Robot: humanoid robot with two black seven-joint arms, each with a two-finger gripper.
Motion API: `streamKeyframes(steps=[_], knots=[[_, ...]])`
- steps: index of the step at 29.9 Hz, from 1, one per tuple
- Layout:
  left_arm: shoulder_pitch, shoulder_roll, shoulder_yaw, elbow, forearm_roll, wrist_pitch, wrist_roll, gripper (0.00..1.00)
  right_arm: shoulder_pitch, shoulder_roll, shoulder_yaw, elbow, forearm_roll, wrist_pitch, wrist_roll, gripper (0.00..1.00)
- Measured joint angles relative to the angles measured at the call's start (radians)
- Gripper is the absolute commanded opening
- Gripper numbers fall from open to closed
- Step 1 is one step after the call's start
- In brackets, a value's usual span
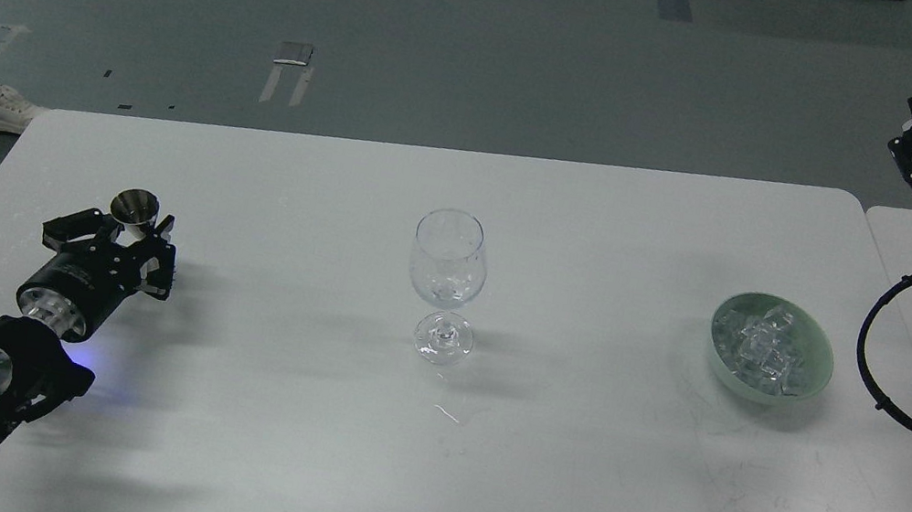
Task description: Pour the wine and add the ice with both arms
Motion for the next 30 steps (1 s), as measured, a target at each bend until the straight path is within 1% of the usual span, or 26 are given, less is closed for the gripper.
streamKeyframes(steps=[5, 12, 19, 25, 28, 30], knots=[[0.002, -0.002, 0.001, 0.000, 0.001, -0.012, 0.002, 0.36, 0.000, -0.001, 0.000, 0.000, 0.000, 0.000, 0.000, 1.00], [0.000, -0.001, -0.002, -0.004, 0.012, -0.015, 0.000, 0.28, 0.000, -0.001, 0.000, 0.000, 0.000, 0.000, 0.000, 1.00], [-0.003, 0.004, -0.005, -0.011, 0.012, -0.038, -0.003, 0.26, -0.001, 0.000, 0.000, 0.000, 0.000, -0.001, 0.000, 1.00], [-0.003, 0.012, -0.014, -0.020, 0.012, -0.041, -0.003, 0.26, -0.001, 0.000, 0.000, 0.000, 0.000, 0.000, 0.000, 1.00], [-0.003, 0.014, -0.021, -0.022, 0.012, -0.041, -0.003, 0.23, -0.001, 0.000, 0.000, 0.000, 0.000, 0.000, 0.000, 1.00], [-0.003, 0.015, -0.029, -0.030, 0.012, -0.041, -0.002, 0.19, -0.001, 0.000, 0.000, 0.000, 0.000, 0.001, 0.000, 1.00]])
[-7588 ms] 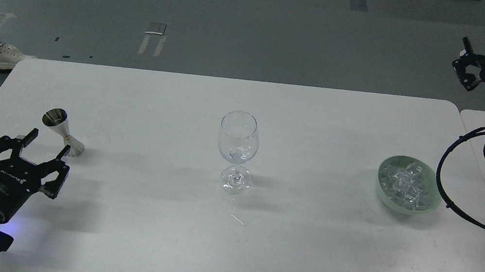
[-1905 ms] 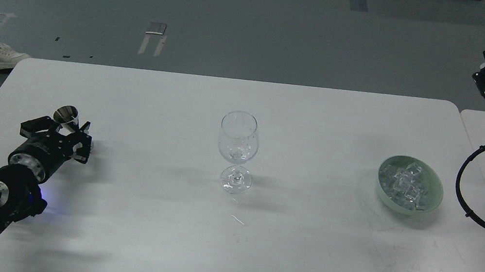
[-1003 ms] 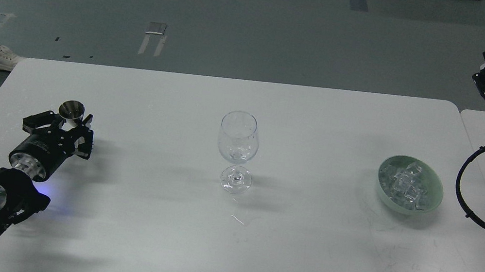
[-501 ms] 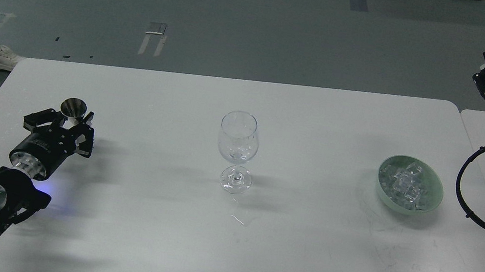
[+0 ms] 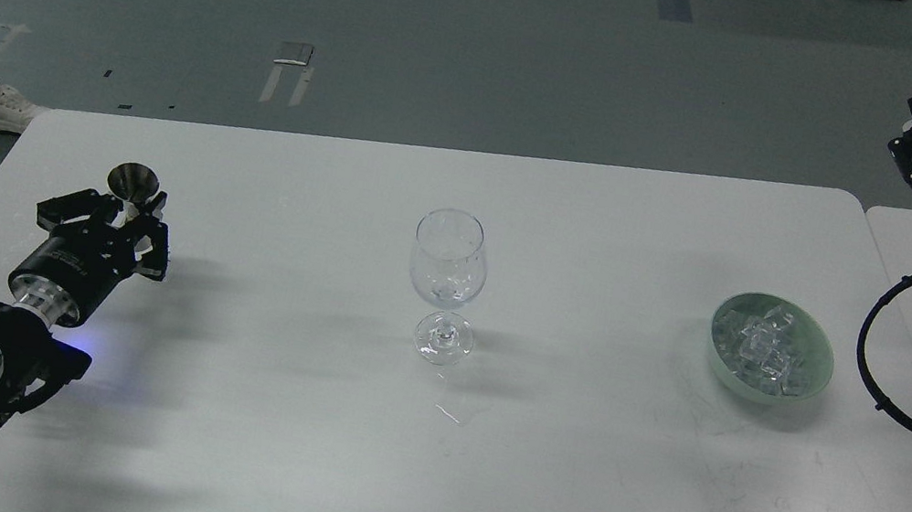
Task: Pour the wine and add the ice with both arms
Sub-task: 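Lift the jigger with the left gripper toward the wine glass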
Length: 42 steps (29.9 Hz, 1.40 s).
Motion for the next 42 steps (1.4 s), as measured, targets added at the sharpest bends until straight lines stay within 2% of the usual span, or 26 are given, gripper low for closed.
streamKeyframes(steps=[7, 11, 24, 33, 42], knots=[[0.003, 0.009, -0.022, -0.058, 0.000, 0.001, 0.000, 0.04, 0.001, 0.000, 0.000, 0.001, 0.000, 0.000, 0.000, 1.00], [0.003, 0.011, -0.024, -0.065, 0.000, 0.002, 0.000, 0.01, 0.001, 0.000, 0.000, 0.001, 0.000, -0.001, 0.000, 1.00], [0.001, 0.039, -0.067, -0.178, 0.000, 0.019, -0.004, 0.01, -0.001, 0.000, 0.000, 0.000, 0.000, -0.001, 0.000, 1.00], [-0.003, 0.063, -0.059, -0.263, 0.000, 0.029, 0.017, 0.01, -0.001, 0.000, 0.000, 0.000, 0.000, -0.001, 0.000, 1.00], [-0.031, 0.051, -0.049, -0.344, 0.002, 0.108, 0.024, 0.00, -0.009, -0.012, -0.001, -0.001, -0.001, -0.001, 0.000, 1.00]])
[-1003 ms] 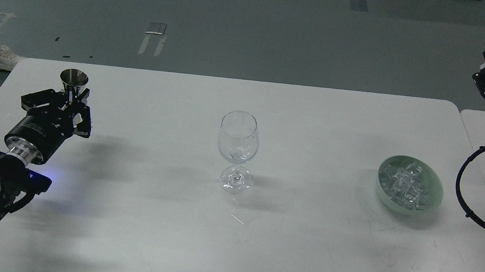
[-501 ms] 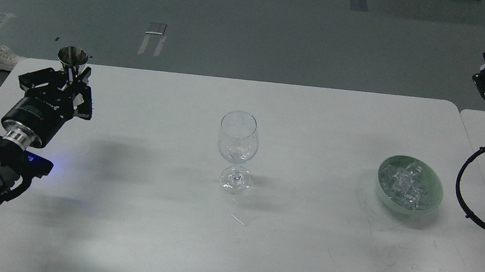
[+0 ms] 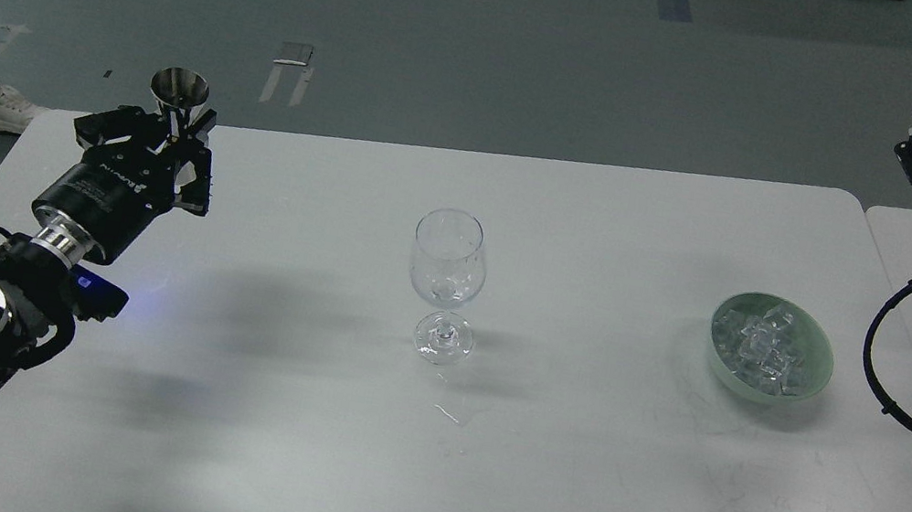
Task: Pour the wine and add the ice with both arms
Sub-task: 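Lift the jigger with the left gripper toward the wine glass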
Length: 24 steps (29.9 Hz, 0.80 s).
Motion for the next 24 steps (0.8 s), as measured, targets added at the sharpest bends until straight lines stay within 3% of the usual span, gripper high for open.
streamKeyframes(steps=[13, 24], knots=[[-0.218, -0.042, 0.180, 0.004, 0.069, 0.084, 0.005, 0.00, -0.005, -0.001, 0.000, -0.001, 0.001, 0.001, 0.000, 1.00], [-0.280, -0.092, 0.248, 0.009, 0.135, 0.090, 0.052, 0.00, -0.010, -0.006, 0.000, -0.009, 0.001, 0.002, 0.000, 1.00]])
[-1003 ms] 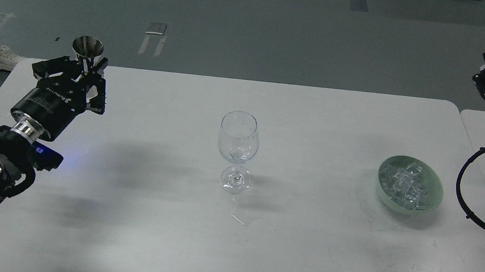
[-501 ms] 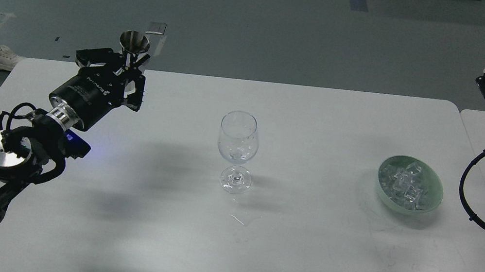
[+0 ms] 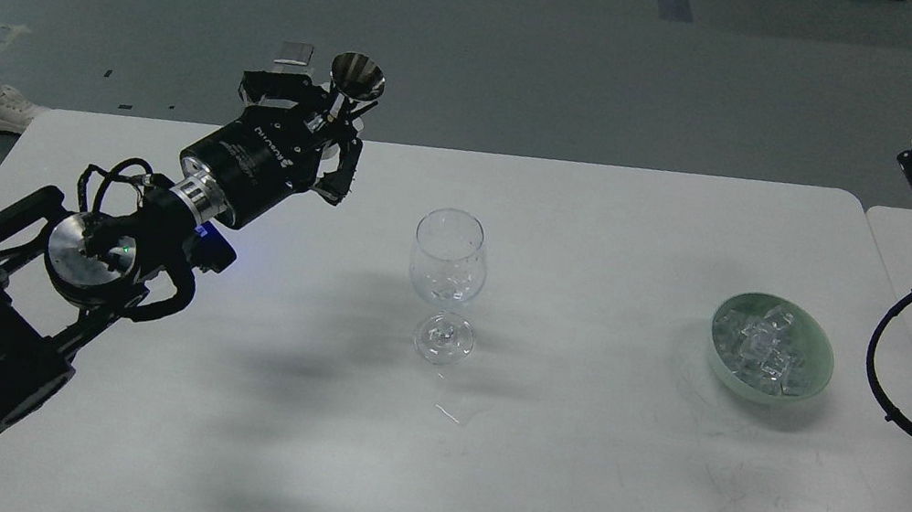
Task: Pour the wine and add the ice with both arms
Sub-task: 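Lift the jigger with the left gripper toward the wine glass, then tilt the jigger over the wine glass rim with the left gripper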
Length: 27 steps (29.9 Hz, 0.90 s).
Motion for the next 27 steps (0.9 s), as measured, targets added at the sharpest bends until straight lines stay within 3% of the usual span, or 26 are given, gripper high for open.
streamKeyframes(steps=[17, 27], knots=[[-0.008, -0.054, 0.005, 0.002, 0.154, -0.006, 0.094, 0.00, -0.010, -0.004, 0.002, -0.003, 0.000, 0.001, 0.000, 1.00], [-0.002, -0.064, 0.002, 0.004, 0.261, -0.012, 0.113, 0.00, -0.009, -0.004, 0.002, -0.003, 0.000, 0.001, 0.000, 1.00]])
